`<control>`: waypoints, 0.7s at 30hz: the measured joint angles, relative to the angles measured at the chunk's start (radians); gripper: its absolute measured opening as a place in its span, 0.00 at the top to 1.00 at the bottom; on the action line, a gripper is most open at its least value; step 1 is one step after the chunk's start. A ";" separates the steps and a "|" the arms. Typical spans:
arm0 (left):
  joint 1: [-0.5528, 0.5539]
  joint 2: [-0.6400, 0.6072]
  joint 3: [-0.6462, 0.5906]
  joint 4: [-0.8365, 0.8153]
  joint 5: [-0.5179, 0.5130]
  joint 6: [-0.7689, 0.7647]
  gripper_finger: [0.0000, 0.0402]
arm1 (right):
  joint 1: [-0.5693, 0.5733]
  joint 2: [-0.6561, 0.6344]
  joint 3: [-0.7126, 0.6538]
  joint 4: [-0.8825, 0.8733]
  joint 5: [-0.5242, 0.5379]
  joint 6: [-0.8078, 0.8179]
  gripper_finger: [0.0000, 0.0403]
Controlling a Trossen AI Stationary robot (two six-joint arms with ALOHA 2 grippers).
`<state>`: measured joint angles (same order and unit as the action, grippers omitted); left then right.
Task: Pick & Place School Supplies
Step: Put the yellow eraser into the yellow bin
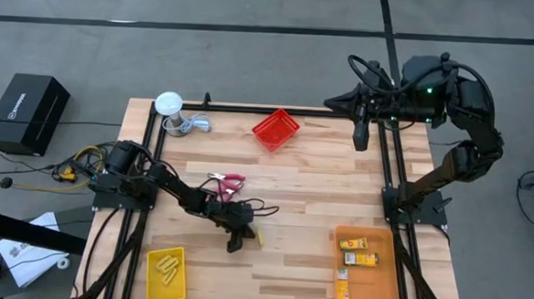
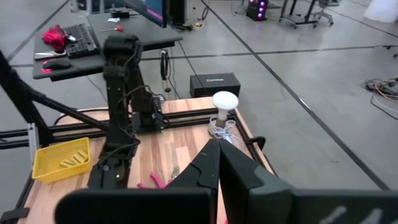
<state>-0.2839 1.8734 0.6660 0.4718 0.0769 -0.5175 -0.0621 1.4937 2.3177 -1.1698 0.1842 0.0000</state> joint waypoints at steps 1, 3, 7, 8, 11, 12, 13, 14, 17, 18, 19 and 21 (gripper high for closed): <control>-0.001 -0.006 -0.001 -0.006 0.010 -0.001 1.00 | 0.005 0.000 0.000 0.000 0.000 -0.002 1.00; -0.001 -0.027 -0.003 -0.020 0.028 -0.001 1.00 | 0.012 0.000 0.000 0.000 0.000 -0.012 1.00; 0.022 -0.097 -0.008 -0.097 0.055 0.035 1.00 | 0.017 0.000 0.000 -0.004 0.000 -0.023 1.00; 0.029 -0.120 -0.007 -0.116 0.060 0.053 1.00 | 0.017 0.000 0.000 -0.005 0.000 -0.026 1.00; 0.047 -0.191 -0.007 -0.203 0.077 0.133 1.00 | 0.017 0.000 0.000 -0.005 -0.002 -0.042 1.00; 0.054 -0.212 -0.007 -0.204 0.085 0.158 1.00 | 0.017 0.000 0.000 -0.005 -0.003 -0.051 1.00; 0.060 -0.241 -0.007 -0.204 0.088 0.183 1.00 | 0.017 0.000 0.000 -0.005 -0.003 -0.059 1.00; 0.067 -0.272 -0.006 -0.202 0.088 0.204 0.99 | 0.017 0.000 0.000 -0.004 -0.003 -0.063 1.00; 0.096 -0.350 0.028 -0.232 0.095 0.261 0.96 | 0.016 0.000 0.000 -0.004 -0.003 -0.076 1.00; 0.107 -0.368 0.045 -0.256 0.111 0.295 0.94 | 0.016 0.000 0.000 -0.003 -0.003 -0.079 1.00; 0.114 -0.385 0.065 -0.282 0.120 0.340 0.92 | 0.016 0.000 0.000 -0.003 -0.003 -0.079 1.00; 0.131 -0.413 0.112 -0.335 0.139 0.449 0.85 | 0.016 0.000 0.000 0.001 -0.003 -0.079 1.00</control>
<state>-0.1529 1.4608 0.7783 0.1367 0.2157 -0.0688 -0.0463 1.4937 2.3174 -1.1689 0.1814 -0.0786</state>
